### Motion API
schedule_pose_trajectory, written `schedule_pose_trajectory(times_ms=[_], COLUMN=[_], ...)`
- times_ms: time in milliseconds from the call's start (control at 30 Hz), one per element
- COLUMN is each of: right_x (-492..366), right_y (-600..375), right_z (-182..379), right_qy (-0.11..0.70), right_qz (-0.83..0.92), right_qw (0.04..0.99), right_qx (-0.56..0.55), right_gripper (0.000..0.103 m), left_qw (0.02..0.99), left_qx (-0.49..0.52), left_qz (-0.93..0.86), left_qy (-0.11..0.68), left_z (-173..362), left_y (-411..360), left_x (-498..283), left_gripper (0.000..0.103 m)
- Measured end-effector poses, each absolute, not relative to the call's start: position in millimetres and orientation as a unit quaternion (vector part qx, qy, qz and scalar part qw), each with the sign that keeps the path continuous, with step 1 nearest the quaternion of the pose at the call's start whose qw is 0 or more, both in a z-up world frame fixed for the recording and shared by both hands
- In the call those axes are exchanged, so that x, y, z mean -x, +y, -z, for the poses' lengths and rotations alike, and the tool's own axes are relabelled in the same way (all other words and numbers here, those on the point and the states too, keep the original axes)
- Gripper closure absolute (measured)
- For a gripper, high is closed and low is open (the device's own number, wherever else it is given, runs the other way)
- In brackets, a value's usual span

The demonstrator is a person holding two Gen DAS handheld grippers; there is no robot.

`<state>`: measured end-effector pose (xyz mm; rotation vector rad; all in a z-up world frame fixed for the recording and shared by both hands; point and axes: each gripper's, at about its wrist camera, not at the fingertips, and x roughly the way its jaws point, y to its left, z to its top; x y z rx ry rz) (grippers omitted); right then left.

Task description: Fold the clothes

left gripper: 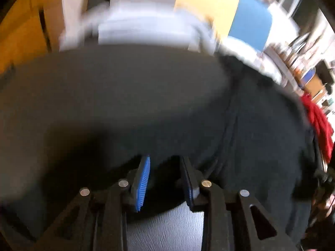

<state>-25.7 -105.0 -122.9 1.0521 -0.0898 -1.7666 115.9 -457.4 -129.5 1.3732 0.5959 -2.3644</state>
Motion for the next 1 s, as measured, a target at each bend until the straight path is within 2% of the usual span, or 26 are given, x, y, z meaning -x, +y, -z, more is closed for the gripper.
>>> schedule_pose_trajectory(times_ms=[100,167,233,300,400,467,600,700,800,833,867,900,967,1000], right_x=[24.5,27.1,29.7,31.3,31.9,32.4,33.3,34.4,35.2,34.9,34.7,33.6,30.4,28.1], right_y=[-105.1,-103.7,-102.3,-101.7,-101.5,-101.4,-100.6,-99.8,-99.0,-99.1,-99.5,-100.6,-104.1,-106.9], right_z=[122.5,122.8,123.1,123.3,123.4,123.5,124.1,124.8,125.2,124.9,124.5,124.0,122.8,122.1], right_qy=[-0.034,-0.042,-0.050,-0.054,-0.056,-0.057,-0.061,-0.065,-0.068,-0.067,-0.065,-0.061,-0.053,-0.050], right_qz=[0.735,0.732,0.729,0.728,0.727,0.726,0.725,0.723,0.722,0.722,0.723,0.726,0.734,0.741], right_qw=[0.516,0.519,0.521,0.523,0.524,0.525,0.526,0.527,0.529,0.528,0.526,0.523,0.511,0.500], right_qx=[-0.438,-0.439,-0.440,-0.440,-0.440,-0.440,-0.441,-0.441,-0.442,-0.442,-0.442,-0.443,-0.444,-0.445], right_gripper=[0.000,0.000,0.000,0.000,0.000,0.000,0.000,0.000,0.000,0.000,0.000,0.000,0.000,0.000], left_qw=[0.121,0.062,0.018,0.025,0.056,0.037,-0.024,-0.080,-0.070,-0.061,-0.040,-0.019,0.045,0.094], left_qx=[-0.512,-0.513,-0.470,-0.413,-0.374,-0.381,-0.442,-0.497,-0.531,-0.530,-0.536,-0.540,-0.531,-0.520], left_qz=[0.819,0.803,0.808,0.823,0.841,0.836,0.824,0.804,0.798,0.805,0.809,0.810,0.823,0.836], left_qy=[0.230,0.297,0.355,0.390,0.386,0.393,0.354,0.317,0.276,0.260,0.238,0.228,0.198,0.150], left_z=[126.0,121.9,105.6,86.1,69.7,75.9,97.8,118.7,134.6,134.1,133.1,133.6,124.1,114.3], left_y=[-438.5,-440.0,-453.0,-477.9,-520.7,-535.9,-509.0,-469.9,-442.6,-436.6,-431.4,-429.9,-430.2,-427.1], left_x=[-136.8,-153.2,-168.6,-171.7,-142.5,-111.5,-40.6,-2.7,6.4,6.9,8.3,11.0,14.0,15.5], left_gripper=[0.076,0.083,0.083,0.076,0.074,0.072,0.070,0.058,0.056,0.061,0.081,0.088,0.092,0.092])
